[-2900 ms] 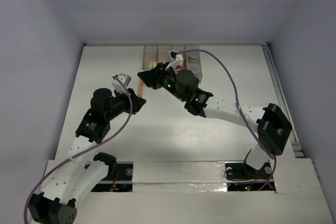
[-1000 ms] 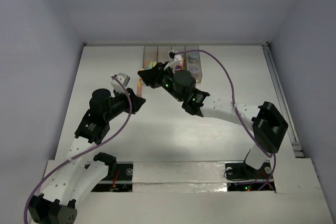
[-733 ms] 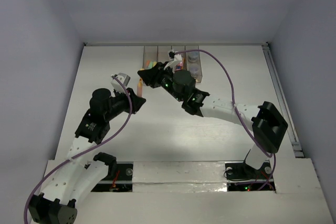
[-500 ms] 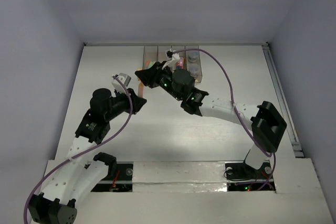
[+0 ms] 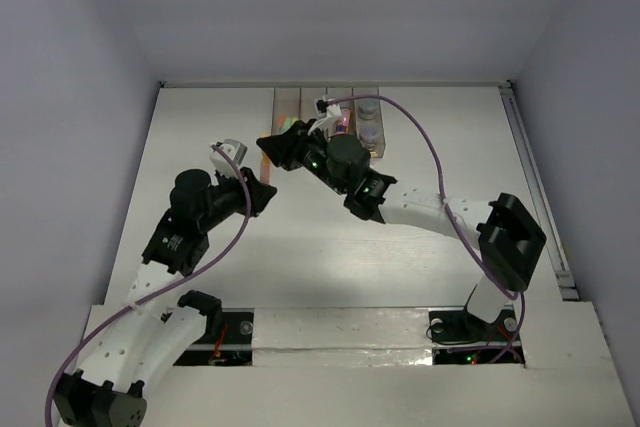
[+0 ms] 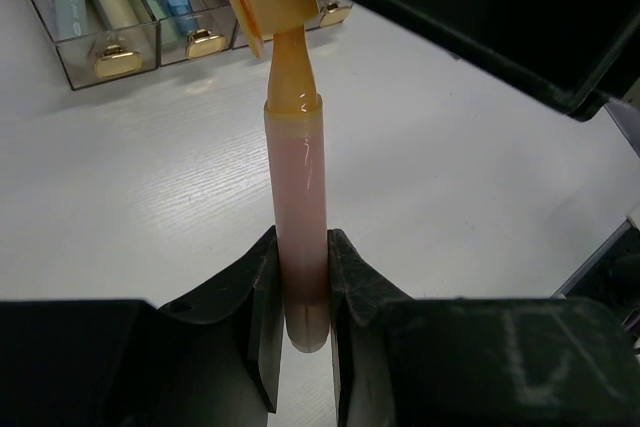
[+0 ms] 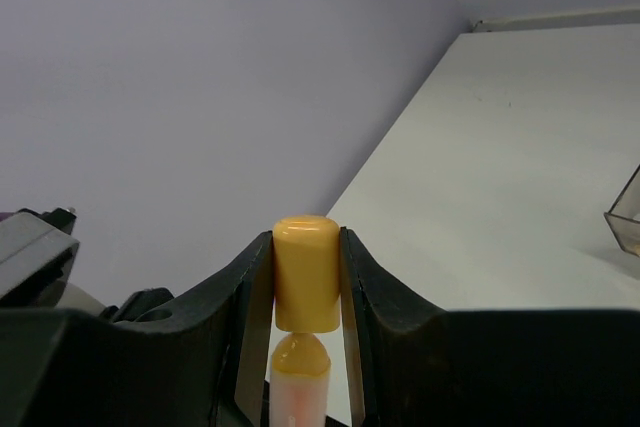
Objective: Sort the stationery into containers
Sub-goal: Close the pen cap on the pen.
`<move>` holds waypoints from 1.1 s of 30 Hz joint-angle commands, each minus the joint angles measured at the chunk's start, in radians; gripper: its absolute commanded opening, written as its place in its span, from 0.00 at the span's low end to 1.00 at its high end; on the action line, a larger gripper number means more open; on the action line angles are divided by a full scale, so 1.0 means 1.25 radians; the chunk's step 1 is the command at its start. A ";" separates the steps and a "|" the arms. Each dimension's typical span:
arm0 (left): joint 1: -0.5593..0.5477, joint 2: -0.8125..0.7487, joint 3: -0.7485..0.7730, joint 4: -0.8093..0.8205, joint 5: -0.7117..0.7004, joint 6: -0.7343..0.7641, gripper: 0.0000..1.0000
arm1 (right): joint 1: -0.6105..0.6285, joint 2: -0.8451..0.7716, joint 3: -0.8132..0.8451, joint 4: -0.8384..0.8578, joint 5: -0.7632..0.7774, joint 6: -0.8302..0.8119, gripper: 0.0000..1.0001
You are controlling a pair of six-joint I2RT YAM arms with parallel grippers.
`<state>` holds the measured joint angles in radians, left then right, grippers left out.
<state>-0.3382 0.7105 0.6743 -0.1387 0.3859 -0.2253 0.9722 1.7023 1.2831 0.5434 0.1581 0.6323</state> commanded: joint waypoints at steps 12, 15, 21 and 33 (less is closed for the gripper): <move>0.003 -0.033 0.025 0.029 -0.095 0.005 0.00 | 0.052 -0.029 -0.050 0.090 0.027 0.022 0.12; 0.003 -0.041 0.024 0.032 -0.104 0.003 0.00 | 0.059 -0.029 -0.064 0.116 0.010 0.066 0.12; 0.003 -0.068 0.023 0.043 -0.129 -0.001 0.00 | 0.074 -0.051 -0.117 0.158 -0.007 0.158 0.12; 0.003 -0.105 0.019 0.046 -0.181 -0.006 0.00 | 0.089 -0.071 -0.121 0.140 -0.108 0.253 0.03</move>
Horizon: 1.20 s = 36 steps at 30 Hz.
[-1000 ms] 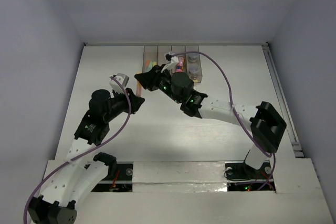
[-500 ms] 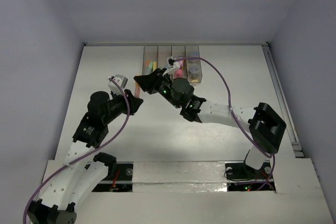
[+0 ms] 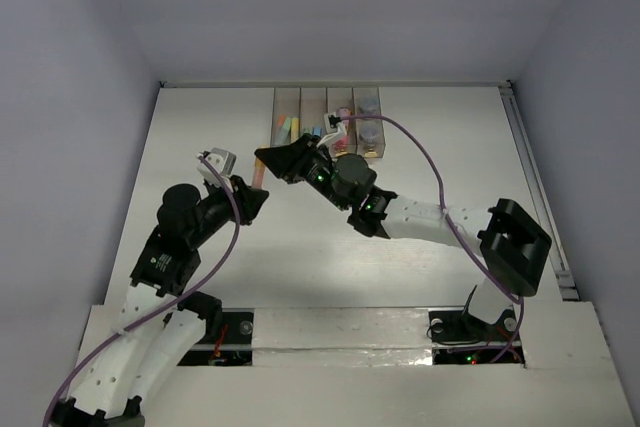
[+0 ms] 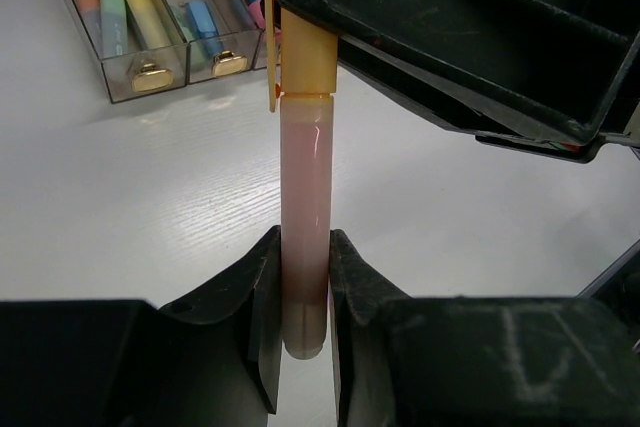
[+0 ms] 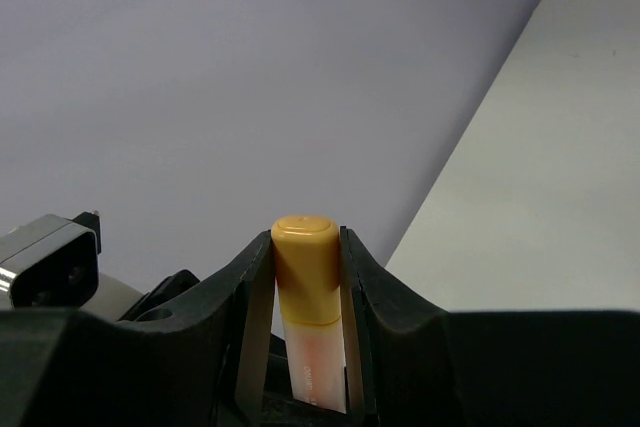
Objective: Sort the stationery into containers
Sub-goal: Close the pen cap on the pen.
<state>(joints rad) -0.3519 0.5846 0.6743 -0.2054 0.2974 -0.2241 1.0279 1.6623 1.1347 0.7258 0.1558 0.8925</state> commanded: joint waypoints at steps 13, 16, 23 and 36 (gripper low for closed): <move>0.014 -0.005 0.023 0.102 -0.114 -0.005 0.00 | 0.145 0.002 -0.030 -0.155 -0.080 -0.048 0.00; 0.014 -0.007 0.023 0.101 -0.114 -0.004 0.00 | 0.180 0.014 -0.047 -0.163 -0.069 -0.066 0.00; 0.021 -0.006 0.025 0.101 -0.115 -0.002 0.00 | 0.231 0.035 -0.095 -0.161 -0.042 -0.061 0.00; 0.053 -0.028 0.030 0.112 -0.129 0.000 0.00 | 0.272 0.051 -0.153 -0.163 -0.077 -0.019 0.00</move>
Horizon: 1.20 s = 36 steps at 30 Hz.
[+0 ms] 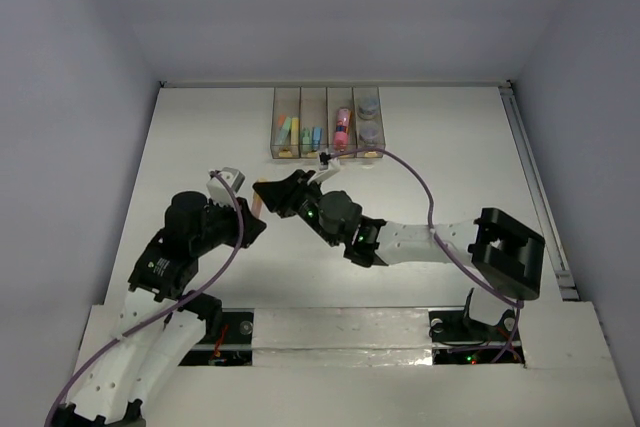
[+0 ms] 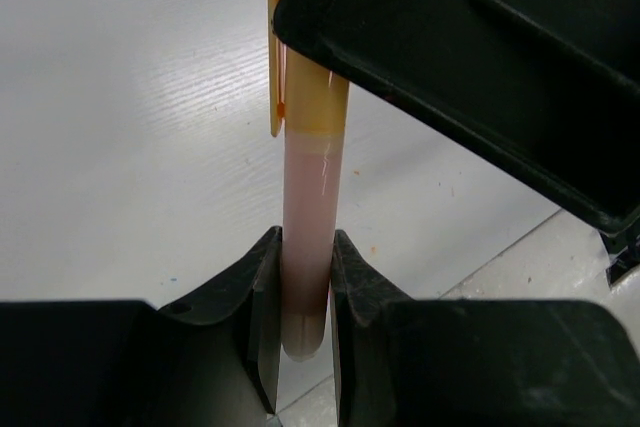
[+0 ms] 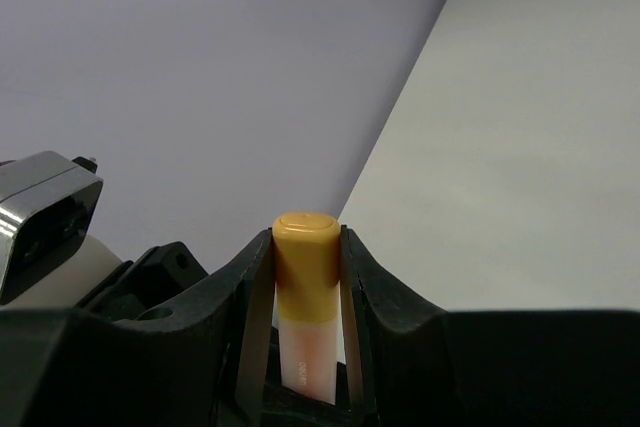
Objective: Sort the stationery into containers
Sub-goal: Close the pen cap on the pen, then place the pen in the storage box.
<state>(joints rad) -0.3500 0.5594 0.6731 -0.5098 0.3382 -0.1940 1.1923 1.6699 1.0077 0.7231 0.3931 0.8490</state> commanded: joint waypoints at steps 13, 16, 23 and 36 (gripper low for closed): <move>0.052 0.036 0.087 0.367 -0.060 -0.064 0.00 | 0.106 0.001 -0.027 -0.193 -0.199 -0.018 0.00; 0.052 0.037 0.054 0.355 0.002 -0.085 0.06 | 0.017 -0.018 -0.009 -0.185 -0.180 -0.032 0.00; 0.052 0.008 0.010 0.300 0.069 -0.089 0.53 | -0.155 0.029 0.125 -0.145 -0.177 -0.020 0.00; 0.052 -0.071 -0.035 0.331 0.068 -0.091 0.99 | -0.425 0.318 0.521 -0.229 -0.297 -0.054 0.00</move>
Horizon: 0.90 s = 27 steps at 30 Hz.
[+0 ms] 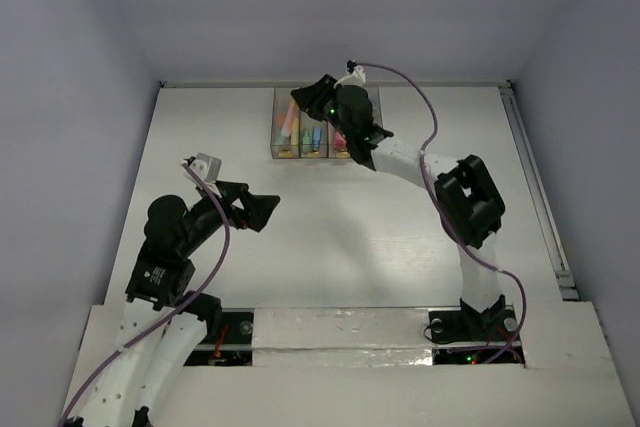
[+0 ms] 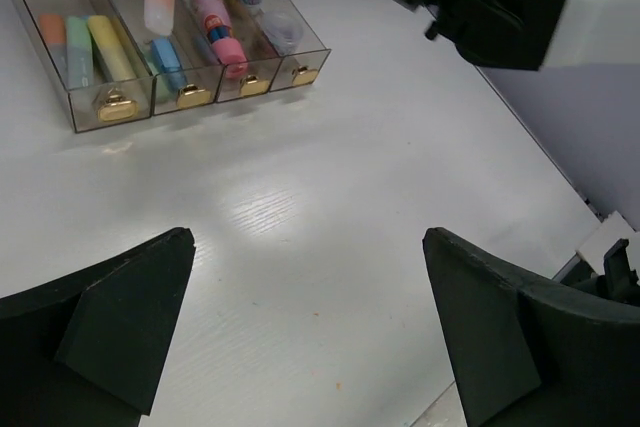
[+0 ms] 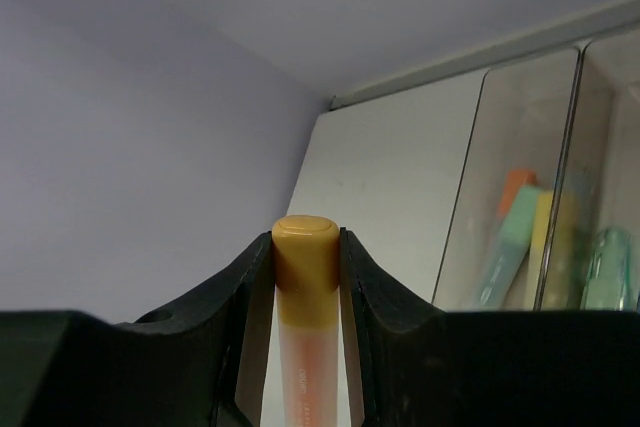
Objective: Sort the stationery into containers
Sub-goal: Place the pen in the storage box, then reset both arms
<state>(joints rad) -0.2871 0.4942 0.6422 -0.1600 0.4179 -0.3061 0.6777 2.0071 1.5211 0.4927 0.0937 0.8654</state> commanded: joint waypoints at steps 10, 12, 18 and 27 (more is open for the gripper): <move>0.009 -0.057 -0.016 0.048 -0.010 -0.003 0.99 | -0.039 0.343 0.539 -0.309 -0.068 -0.300 0.00; 0.009 -0.059 -0.014 0.045 -0.016 -0.003 0.99 | -0.039 0.375 0.595 -0.330 -0.068 -0.308 0.00; 0.009 -0.064 -0.011 0.042 -0.018 -0.004 0.99 | -0.039 0.428 0.628 -0.328 -0.063 -0.293 0.53; 0.044 -0.076 -0.005 0.040 -0.018 -0.003 0.99 | -0.039 0.333 0.671 -0.366 -0.109 -0.314 1.00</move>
<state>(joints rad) -0.2474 0.4141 0.6285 -0.1482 0.3916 -0.3080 0.6231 2.5786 2.3478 0.0051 -0.0204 0.5011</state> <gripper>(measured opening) 0.989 0.987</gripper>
